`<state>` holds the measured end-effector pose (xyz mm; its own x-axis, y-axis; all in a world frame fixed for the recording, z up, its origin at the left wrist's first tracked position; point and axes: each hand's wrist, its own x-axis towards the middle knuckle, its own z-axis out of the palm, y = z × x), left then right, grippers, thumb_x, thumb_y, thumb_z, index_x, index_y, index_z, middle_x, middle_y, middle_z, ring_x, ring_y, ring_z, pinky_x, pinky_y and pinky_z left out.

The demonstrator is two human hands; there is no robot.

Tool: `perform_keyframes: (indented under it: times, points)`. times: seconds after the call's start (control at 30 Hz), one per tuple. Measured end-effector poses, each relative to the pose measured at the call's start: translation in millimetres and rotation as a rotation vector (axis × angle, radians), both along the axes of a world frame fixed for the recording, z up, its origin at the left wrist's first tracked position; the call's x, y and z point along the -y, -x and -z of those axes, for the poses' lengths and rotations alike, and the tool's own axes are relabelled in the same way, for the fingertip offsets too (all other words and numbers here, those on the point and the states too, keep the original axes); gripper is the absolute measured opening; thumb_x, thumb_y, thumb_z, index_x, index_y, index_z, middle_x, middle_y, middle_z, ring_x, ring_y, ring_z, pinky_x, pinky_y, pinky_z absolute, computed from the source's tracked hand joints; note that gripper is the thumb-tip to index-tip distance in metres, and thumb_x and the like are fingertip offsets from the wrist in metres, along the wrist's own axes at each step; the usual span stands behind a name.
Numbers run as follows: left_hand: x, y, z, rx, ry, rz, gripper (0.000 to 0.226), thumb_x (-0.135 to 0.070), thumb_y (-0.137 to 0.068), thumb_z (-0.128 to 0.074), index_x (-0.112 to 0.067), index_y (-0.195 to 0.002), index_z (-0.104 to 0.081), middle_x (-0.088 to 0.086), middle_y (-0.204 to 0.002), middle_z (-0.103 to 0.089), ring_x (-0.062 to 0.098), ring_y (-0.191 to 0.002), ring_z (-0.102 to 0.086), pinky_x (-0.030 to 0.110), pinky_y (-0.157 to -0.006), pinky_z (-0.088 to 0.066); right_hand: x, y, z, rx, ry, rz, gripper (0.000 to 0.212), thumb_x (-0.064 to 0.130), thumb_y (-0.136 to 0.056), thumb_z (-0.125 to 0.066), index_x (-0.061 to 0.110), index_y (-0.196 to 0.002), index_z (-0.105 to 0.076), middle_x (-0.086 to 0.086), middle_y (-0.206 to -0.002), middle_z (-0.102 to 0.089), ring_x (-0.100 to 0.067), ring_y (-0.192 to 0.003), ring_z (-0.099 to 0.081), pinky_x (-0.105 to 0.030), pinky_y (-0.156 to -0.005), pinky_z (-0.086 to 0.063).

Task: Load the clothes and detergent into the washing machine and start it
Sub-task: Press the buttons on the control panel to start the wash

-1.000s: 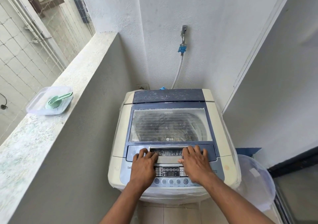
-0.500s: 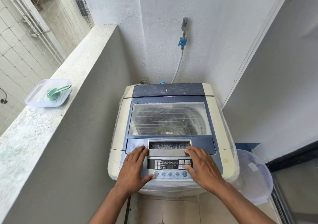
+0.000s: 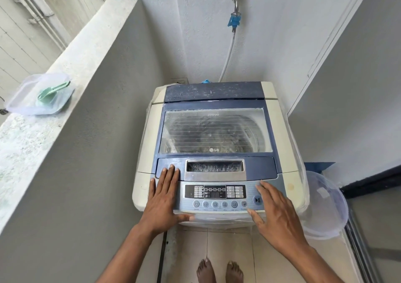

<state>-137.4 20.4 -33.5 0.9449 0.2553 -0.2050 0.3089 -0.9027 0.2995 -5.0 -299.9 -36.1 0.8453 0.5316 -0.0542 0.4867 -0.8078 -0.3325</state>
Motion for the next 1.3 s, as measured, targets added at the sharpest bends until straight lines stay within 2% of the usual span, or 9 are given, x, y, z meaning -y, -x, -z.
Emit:
perform_keyframes:
  times: [0.43,0.6,0.77,0.9,1.0,1.1,1.17,1.23,1.3]
  points:
    - [5,-3,8,-0.001,0.011,-0.009,0.145,-0.106,-0.065,-0.042,-0.019,-0.165,0.018,-0.005,-0.173,0.027,0.019,-0.160,0.026,0.057,-0.128,0.013,22,8,10,0.029,-0.126,-0.017,0.081,0.027,-0.079,-0.089,0.010,-0.149,-0.053,-0.004,-0.155,-0.051,-0.023,-0.138,-0.055,-0.042,-0.111,-0.051]
    - [-5,-2,14,-0.004,0.012,0.028,0.136,-0.102,-0.071,-0.038,-0.021,-0.166,0.016,-0.006,-0.173,0.025,0.019,-0.160,0.025,0.057,-0.128,0.012,23,14,7,0.035,-0.185,0.054,0.084,0.016,-0.073,-0.092,0.012,-0.147,-0.054,-0.004,-0.148,-0.053,-0.021,-0.136,-0.052,-0.029,-0.115,-0.042]
    - [-3,-1,21,0.027,-0.030,0.034,0.131,-0.102,-0.072,-0.033,-0.022,-0.168,0.008,-0.004,-0.176,0.015,0.019,-0.162,0.017,0.047,-0.128,0.009,33,20,8,0.098,-0.129,0.122,0.075,0.019,-0.071,-0.093,0.007,-0.139,-0.062,-0.011,-0.135,-0.058,-0.031,-0.122,-0.061,-0.042,-0.100,-0.057]
    - [-2,-2,22,0.028,-0.033,0.029,0.129,-0.101,-0.073,-0.031,-0.019,-0.168,-0.001,-0.002,-0.177,0.007,0.020,-0.163,0.010,0.049,-0.127,0.003,37,25,2,0.121,-0.054,0.162,0.078,0.023,-0.066,-0.093,0.012,-0.138,-0.064,-0.007,-0.121,-0.059,-0.028,-0.106,-0.062,-0.041,-0.084,-0.061]
    - [-2,-3,22,0.010,-0.027,0.023,0.129,-0.101,-0.073,-0.031,-0.020,-0.169,-0.002,-0.002,-0.177,0.004,0.021,-0.164,0.008,0.047,-0.127,0.005,36,27,-6,0.075,0.029,0.183,0.085,0.025,-0.062,-0.095,0.015,-0.141,-0.063,-0.003,-0.101,-0.060,-0.025,-0.085,-0.065,-0.039,-0.065,-0.059]
    - [-3,-3,20,0.013,-0.018,0.033,0.128,-0.101,-0.074,-0.029,-0.019,-0.169,-0.003,-0.002,-0.177,0.002,0.021,-0.164,0.007,0.039,-0.127,0.014,30,30,-16,0.002,0.120,0.191,0.096,0.029,-0.060,-0.096,0.017,-0.147,-0.057,0.002,-0.087,-0.066,-0.019,-0.065,-0.066,-0.032,-0.050,-0.055]
    - [-2,-2,21,0.026,-0.007,0.027,0.128,-0.102,-0.074,-0.028,-0.020,-0.169,-0.001,-0.003,-0.177,0.003,0.021,-0.164,0.008,0.044,-0.128,0.010,27,31,-24,-0.018,0.143,0.185,0.100,0.028,-0.063,-0.094,0.020,-0.153,-0.051,0.005,-0.083,-0.070,-0.016,-0.059,-0.065,-0.030,-0.047,-0.053]
    - [-3,-2,23,0.038,-0.009,0.024,0.128,-0.102,-0.073,-0.028,-0.021,-0.168,0.000,-0.004,-0.177,0.004,0.021,-0.164,0.008,0.053,-0.128,0.003,23,31,-33,-0.044,0.154,0.143,0.101,0.028,-0.076,-0.084,0.026,-0.162,-0.033,0.007,-0.087,-0.071,-0.014,-0.065,-0.067,-0.029,-0.054,-0.055]
    - [-3,-1,24,0.041,-0.007,0.020,0.128,-0.102,-0.073,-0.028,-0.022,-0.168,0.001,-0.005,-0.177,0.006,0.021,-0.164,0.008,0.058,-0.127,-0.001,19,31,-41,-0.071,0.119,0.133,0.100,0.027,-0.090,-0.067,0.033,-0.167,-0.003,0.007,-0.101,-0.070,-0.015,-0.081,-0.068,-0.029,-0.067,-0.055]
